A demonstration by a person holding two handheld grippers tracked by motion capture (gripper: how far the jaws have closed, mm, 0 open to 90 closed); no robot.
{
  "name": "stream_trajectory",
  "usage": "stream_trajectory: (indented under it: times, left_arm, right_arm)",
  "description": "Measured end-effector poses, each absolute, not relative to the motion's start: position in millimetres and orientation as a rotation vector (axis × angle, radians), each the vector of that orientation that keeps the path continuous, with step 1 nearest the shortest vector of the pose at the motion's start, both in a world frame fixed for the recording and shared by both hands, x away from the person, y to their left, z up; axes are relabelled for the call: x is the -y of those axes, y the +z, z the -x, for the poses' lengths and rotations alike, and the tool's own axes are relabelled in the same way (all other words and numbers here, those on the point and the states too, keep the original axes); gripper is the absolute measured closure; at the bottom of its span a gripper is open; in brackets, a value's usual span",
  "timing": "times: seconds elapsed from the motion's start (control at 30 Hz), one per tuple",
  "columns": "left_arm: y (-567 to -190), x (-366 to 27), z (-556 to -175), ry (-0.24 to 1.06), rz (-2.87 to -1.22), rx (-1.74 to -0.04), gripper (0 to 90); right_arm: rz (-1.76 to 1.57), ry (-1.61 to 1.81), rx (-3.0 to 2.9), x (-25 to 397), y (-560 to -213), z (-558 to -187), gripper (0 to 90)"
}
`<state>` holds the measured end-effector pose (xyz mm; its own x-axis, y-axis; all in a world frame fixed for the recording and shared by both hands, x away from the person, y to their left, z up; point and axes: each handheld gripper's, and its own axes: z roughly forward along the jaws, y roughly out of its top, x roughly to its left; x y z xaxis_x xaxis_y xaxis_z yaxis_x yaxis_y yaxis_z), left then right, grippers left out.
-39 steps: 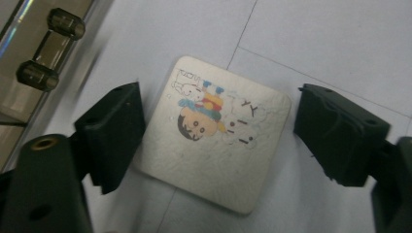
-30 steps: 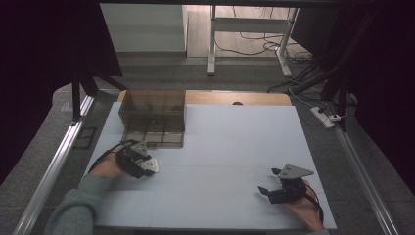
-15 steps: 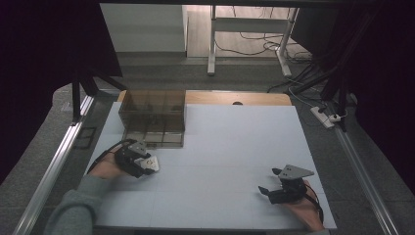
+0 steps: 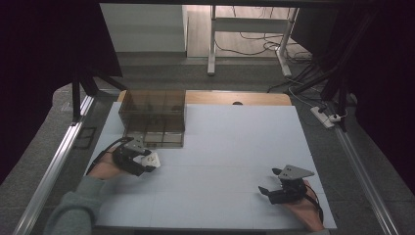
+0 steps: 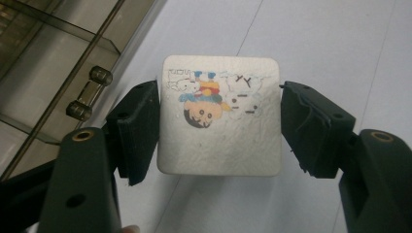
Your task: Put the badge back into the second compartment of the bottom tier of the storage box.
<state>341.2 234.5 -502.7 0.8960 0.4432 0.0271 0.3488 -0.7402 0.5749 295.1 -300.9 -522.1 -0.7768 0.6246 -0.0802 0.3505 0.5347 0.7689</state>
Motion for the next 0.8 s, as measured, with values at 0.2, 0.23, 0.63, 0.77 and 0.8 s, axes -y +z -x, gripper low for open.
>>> stream_trajectory:
  times: [0.2,0.23,0.63,0.77,0.8]
  left_arm:
    - [-494.0,-234.8,-336.0,0.249,-2.439,-0.601,33.2]
    - [-492.4,-235.2,-335.3,0.254,-2.434,-0.604,33.2]
    - [-476.8,-243.9,-328.5,0.323,-2.334,-0.686,33.2]
    - [-472.2,-248.5,-327.9,0.337,-2.294,-0.724,33.2]
    - [-471.0,-249.4,-327.4,0.341,-2.282,-0.731,33.2]
  right_arm:
    - [-0.806,1.107,-2.427,301.4,-522.0,-295.3,13.6]
    - [-0.806,1.106,-2.427,301.3,-522.1,-295.2,13.6]
    - [-0.804,1.104,-2.427,301.5,-521.9,-295.0,13.6]
    - [-0.805,1.102,-2.427,301.4,-521.9,-294.9,13.7]
    - [-0.804,1.102,-2.427,301.4,-521.9,-294.9,13.7]
